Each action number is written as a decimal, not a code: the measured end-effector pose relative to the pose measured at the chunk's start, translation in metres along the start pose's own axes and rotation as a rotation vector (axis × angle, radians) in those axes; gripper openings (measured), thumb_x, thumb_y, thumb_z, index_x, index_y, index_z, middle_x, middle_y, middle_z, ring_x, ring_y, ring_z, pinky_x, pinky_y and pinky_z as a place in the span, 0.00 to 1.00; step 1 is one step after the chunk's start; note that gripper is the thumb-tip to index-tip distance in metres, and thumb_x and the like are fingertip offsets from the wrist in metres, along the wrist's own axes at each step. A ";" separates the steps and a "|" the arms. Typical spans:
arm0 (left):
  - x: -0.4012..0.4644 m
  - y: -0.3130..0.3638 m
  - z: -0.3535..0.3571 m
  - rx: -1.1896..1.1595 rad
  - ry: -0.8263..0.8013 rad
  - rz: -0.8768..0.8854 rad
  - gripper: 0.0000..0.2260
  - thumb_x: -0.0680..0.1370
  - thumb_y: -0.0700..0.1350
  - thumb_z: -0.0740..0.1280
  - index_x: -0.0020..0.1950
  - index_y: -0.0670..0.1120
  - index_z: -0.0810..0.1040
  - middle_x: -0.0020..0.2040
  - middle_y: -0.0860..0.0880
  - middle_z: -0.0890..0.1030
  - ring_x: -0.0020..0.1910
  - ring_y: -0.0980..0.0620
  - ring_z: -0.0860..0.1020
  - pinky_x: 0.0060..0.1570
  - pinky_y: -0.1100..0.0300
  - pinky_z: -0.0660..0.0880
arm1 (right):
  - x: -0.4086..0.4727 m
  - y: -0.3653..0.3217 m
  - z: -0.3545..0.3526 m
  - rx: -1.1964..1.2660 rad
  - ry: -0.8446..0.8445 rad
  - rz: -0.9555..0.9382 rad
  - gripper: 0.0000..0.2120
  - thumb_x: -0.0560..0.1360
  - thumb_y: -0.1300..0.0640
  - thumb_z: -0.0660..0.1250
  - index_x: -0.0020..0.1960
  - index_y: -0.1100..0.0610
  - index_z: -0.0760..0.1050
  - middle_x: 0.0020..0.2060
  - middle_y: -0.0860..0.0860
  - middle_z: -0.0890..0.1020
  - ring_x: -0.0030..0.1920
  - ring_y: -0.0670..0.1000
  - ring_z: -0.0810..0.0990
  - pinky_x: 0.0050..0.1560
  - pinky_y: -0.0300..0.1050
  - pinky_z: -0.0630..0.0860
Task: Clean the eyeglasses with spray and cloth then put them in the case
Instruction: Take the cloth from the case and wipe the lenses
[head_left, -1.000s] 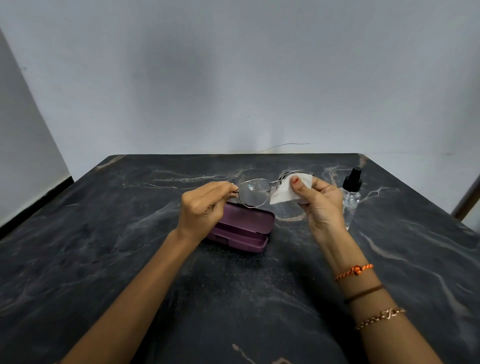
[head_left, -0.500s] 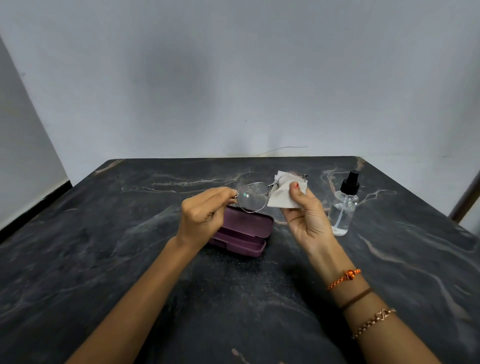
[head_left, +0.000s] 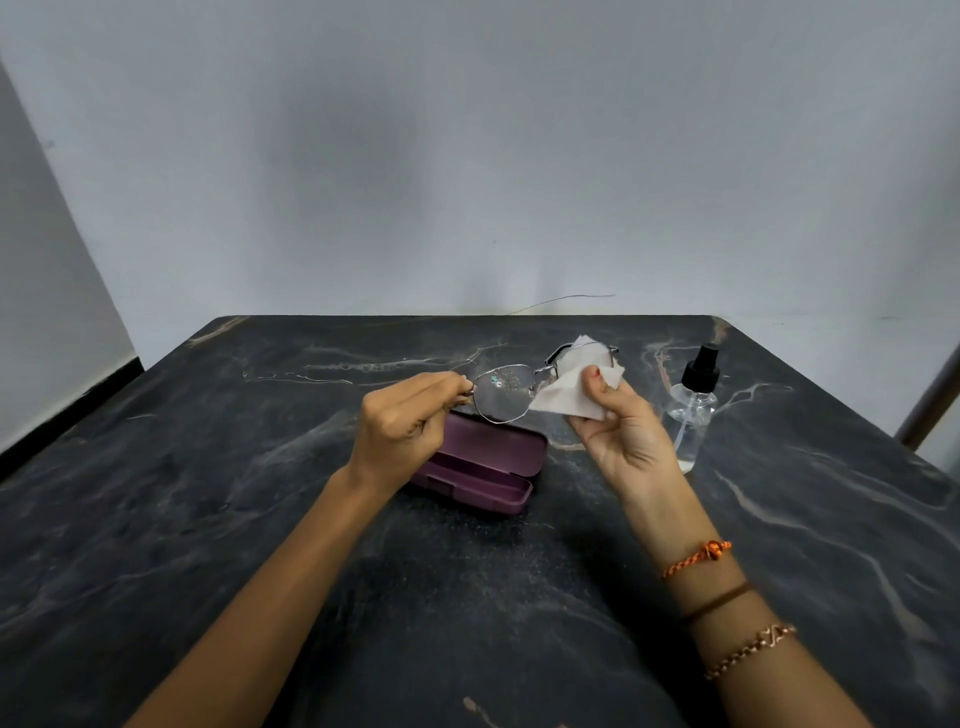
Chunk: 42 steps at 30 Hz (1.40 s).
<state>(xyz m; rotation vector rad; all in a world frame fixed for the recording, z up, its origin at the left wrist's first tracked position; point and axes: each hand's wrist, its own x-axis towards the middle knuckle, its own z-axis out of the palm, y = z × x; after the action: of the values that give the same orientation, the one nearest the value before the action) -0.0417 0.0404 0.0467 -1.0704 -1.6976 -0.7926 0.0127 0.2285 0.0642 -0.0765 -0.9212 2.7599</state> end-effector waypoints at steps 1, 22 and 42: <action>0.000 0.001 0.000 -0.007 -0.010 0.006 0.10 0.62 0.20 0.70 0.38 0.30 0.81 0.35 0.40 0.83 0.36 0.51 0.81 0.44 0.66 0.77 | 0.000 0.001 0.001 0.073 0.007 -0.003 0.07 0.75 0.69 0.58 0.45 0.61 0.74 0.29 0.52 0.85 0.33 0.48 0.84 0.40 0.46 0.81; -0.005 0.003 0.004 -0.021 -0.055 0.076 0.13 0.60 0.19 0.70 0.40 0.30 0.81 0.36 0.39 0.83 0.37 0.47 0.82 0.44 0.61 0.79 | 0.006 -0.002 -0.007 -0.279 -0.060 -0.163 0.08 0.66 0.71 0.66 0.42 0.61 0.77 0.30 0.48 0.85 0.35 0.43 0.83 0.36 0.35 0.80; -0.003 0.007 0.005 -0.018 -0.027 0.079 0.10 0.62 0.21 0.69 0.40 0.31 0.81 0.36 0.40 0.83 0.36 0.48 0.82 0.42 0.62 0.79 | 0.008 0.004 -0.007 -0.150 0.005 -0.023 0.09 0.74 0.70 0.60 0.43 0.60 0.75 0.29 0.48 0.85 0.33 0.44 0.84 0.37 0.39 0.81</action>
<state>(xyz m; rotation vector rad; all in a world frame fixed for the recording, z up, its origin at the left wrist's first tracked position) -0.0370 0.0464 0.0425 -1.1583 -1.6625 -0.7478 0.0048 0.2321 0.0562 -0.0976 -1.1189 2.6652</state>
